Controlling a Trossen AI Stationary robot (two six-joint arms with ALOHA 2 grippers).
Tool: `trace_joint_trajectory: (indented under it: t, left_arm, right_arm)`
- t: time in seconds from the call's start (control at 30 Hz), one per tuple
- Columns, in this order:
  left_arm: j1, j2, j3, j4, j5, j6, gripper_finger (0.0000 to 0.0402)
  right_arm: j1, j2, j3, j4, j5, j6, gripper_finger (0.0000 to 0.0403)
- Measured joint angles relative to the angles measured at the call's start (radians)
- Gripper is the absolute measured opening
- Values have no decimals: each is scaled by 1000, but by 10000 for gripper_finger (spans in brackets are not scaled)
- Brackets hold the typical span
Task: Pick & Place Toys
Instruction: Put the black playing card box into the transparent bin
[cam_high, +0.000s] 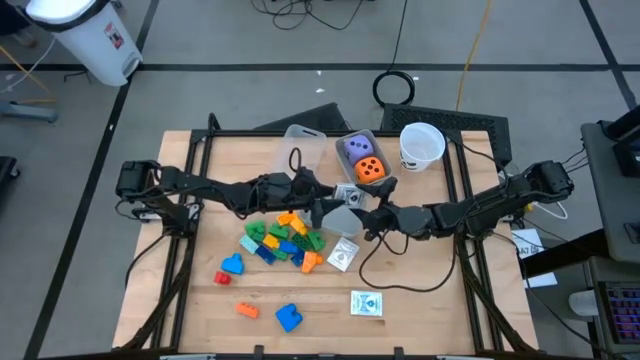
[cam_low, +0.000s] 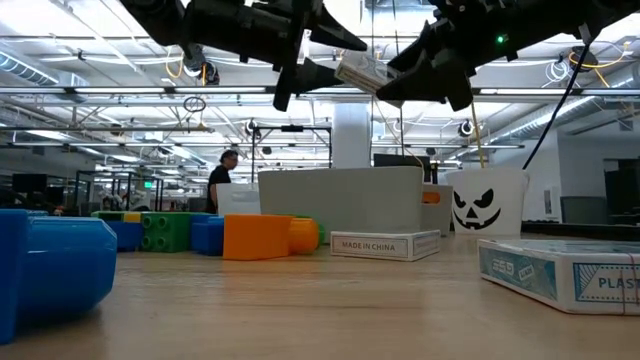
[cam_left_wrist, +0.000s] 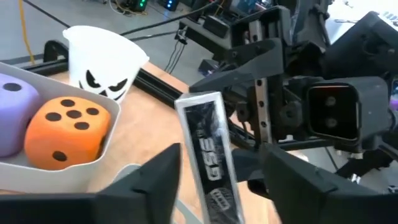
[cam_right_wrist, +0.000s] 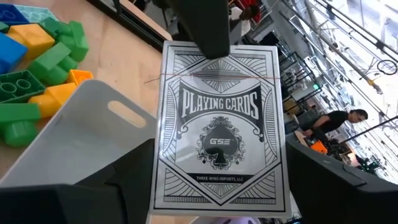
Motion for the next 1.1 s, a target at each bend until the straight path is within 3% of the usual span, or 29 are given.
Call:
trace_joint_trajectory:
  t: [0.2,0.23,0.43,0.57,0.73,0.93,1.1]
  left_arm:
    - [2,0,-1,-9,-5,-1,75]
    - [3,0,-1,-9,-3,7,70]
    - [19,-11,-2,-19,0,73,70]
    - [59,-94,-2,-91,13,148,70]
    - [124,-232,1,-213,-139,350,70]
    - [227,-314,-2,-398,-215,434,70]
    - [345,-298,2,-493,-155,569,70]
  right_arm:
    - [-1,0,0,-7,-36,-7,284]
    - [-1,0,0,-8,-35,-10,286]
    - [-1,0,0,1,-49,67,302]
    - [-1,-2,2,35,-55,112,308]
    - [2,-28,-3,-5,-59,128,306]
    - [-11,-148,-1,-48,141,135,299]
    - [-61,-261,-35,-92,3,268,293]
